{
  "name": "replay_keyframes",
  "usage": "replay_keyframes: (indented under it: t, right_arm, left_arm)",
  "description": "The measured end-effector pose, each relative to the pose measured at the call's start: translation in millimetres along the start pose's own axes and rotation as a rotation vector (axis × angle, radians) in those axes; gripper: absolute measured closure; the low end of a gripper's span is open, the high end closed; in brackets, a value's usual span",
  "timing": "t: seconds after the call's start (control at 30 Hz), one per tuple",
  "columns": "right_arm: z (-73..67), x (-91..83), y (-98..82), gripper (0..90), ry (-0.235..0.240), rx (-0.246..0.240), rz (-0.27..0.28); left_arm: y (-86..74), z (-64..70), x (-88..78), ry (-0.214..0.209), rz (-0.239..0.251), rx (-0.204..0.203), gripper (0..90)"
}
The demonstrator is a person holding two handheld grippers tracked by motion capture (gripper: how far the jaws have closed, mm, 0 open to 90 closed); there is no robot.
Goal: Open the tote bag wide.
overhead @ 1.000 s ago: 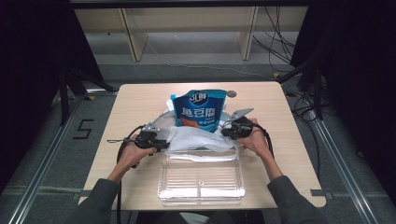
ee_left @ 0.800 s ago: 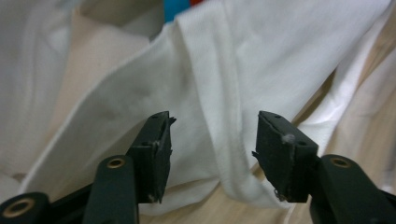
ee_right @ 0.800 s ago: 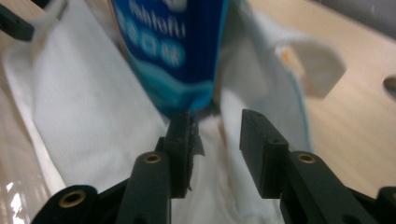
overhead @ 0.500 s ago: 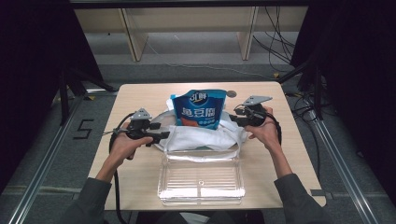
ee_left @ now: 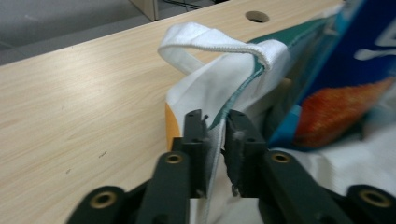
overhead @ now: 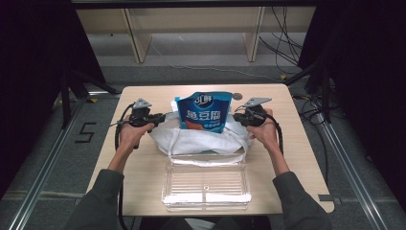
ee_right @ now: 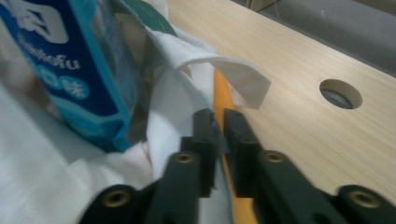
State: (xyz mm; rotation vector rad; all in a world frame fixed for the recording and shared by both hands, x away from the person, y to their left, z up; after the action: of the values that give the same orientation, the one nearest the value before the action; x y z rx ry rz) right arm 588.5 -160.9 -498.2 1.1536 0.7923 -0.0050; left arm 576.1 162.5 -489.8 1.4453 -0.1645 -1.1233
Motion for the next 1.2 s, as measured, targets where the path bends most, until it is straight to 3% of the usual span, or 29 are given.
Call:
replay_keyframes:
  t: [0.03, 0.07, 0.1, 0.17, 0.2, 0.33, 0.53, 0.63, 0.7, 0.73, 0.77, 0.8, 0.83, 0.97, 1.1, 1.13, 1.2]
  right_arm:
    - [-0.1, 2.2, -1.3, 89.2, -0.003, 0.004, -0.017]
    - [-0.1, 2.2, -1.3, 89.2, -0.003, 0.004, -0.017]
    - [0.4, 4.6, -2.5, 89.4, -0.01, 0.01, -0.026]
    - [2.2, 11.5, -8.5, 89.5, -0.008, 0.027, -0.047]
    - [1.6, 13.5, -11.4, 89.6, -0.01, 0.027, -0.063]
    - [-1.1, 24.8, -25.1, 89.5, -0.025, -0.006, -0.124]
    - [-2.8, 34.4, -33.6, 89.4, -0.027, -0.021, -0.145]
    - [-2.1, 34.4, -33.8, 88.3, -0.015, 0.01, -0.13]
    - [3.7, 26.6, -26.3, 77.4, -0.05, 0.028, -0.107]
    - [6.7, 20.4, -20.5, 73.8, -0.05, 0.027, -0.094]
    - [6.7, 20.4, -20.5, 73.8, -0.05, 0.027, -0.094]
    - [7.8, 10.3, -12.3, 67.8, -0.058, 0.057, -0.073]
    - [9.7, 4.2, -7.9, 64.7, -0.058, 0.042, -0.06]
    - [8.8, -13.7, 5.3, 56.3, -0.052, 0.059, -0.005]
    - [8.9, -25.7, 9.9, 49.6, -0.047, 0.042, -0.002]
    - [6.7, -36.4, 10.9, 46.2, -0.036, 0.048, -0.023]
    - [4.9, -41.6, 12.0, 43.8, -0.034, 0.049, -0.011]
  left_arm:
    - [-1.8, -1.3, 6.6, -0.006, 0.004, -0.031, 85.1]
    - [-1.8, -1.3, 6.6, -0.006, 0.004, -0.031, 86.0]
    - [-7.5, -4.1, 10.0, -0.021, -0.052, -0.033, 86.0]
    - [-21.4, -9.9, 25.4, -0.039, -0.101, -0.078, 86.3]
    - [-26.8, -13.2, 30.2, -0.04, -0.118, -0.079, 86.2]
    - [-37.7, -15.7, 41.8, -0.025, -0.118, -0.101, 86.0]
    - [-39.4, -14.7, 40.5, -0.029, -0.123, -0.102, 85.3]
    - [-36.2, -15.0, 35.4, -0.035, -0.094, -0.107, 80.2]
    - [-32.9, -15.0, 29.7, -0.044, -0.069, -0.115, 69.6]
    - [-27.2, -11.5, 23.7, -0.07, -0.028, -0.119, 66.0]
    - [-27.2, -11.5, 23.7, -0.07, -0.028, -0.119, 62.3]
    - [-19.9, -5.8, 15.7, -0.087, 0.005, -0.117, 57.2]
    - [-19.9, -5.8, 15.7, -0.087, 0.005, -0.117, 51.8]
    - [-8.2, 10.8, -3.6, -0.092, 0.017, -0.068, 40.3]
    - [-9.8, 20.0, -20.3, -0.082, 0.009, -0.032, 36.4]
    - [-11.4, 26.5, -28.9, -0.077, 0.044, -0.042, 34.6]
    - [-13.1, 30.4, -37.5, -0.066, 0.065, -0.052, 34.0]
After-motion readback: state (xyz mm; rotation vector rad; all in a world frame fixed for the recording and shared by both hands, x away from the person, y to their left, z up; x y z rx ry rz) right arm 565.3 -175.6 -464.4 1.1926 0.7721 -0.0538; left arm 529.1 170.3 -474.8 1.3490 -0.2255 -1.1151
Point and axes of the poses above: each handheld gripper's, and its own axes: x roughly forward along the jaws, y roughly out of its top, z roughly to its right, the point moved 8 cm from there along x, roughly forward along the jaws, and after that the axes turned 12 degrees about -y, right-handed, at the moved point
